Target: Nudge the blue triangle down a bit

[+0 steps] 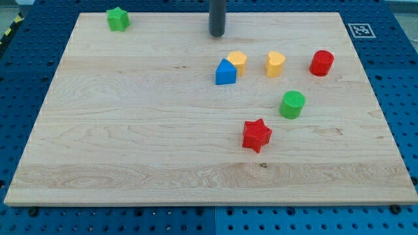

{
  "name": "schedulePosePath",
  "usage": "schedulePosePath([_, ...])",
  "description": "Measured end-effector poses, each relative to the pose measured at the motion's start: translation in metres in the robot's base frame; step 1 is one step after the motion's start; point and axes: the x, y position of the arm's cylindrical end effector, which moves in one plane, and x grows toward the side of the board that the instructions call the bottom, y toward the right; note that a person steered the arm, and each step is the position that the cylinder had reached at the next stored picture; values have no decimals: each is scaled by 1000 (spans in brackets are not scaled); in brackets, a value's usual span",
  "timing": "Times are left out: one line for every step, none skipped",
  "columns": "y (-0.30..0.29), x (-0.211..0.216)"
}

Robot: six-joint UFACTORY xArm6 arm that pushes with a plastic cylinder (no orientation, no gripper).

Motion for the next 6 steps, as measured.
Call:
schedulePosePath([0, -1])
schedulePosePath([0, 21])
schedulePosePath([-17, 78])
schedulePosePath([-28, 101])
schedulePosePath([-28, 101])
schedulePosePath([-28, 101])
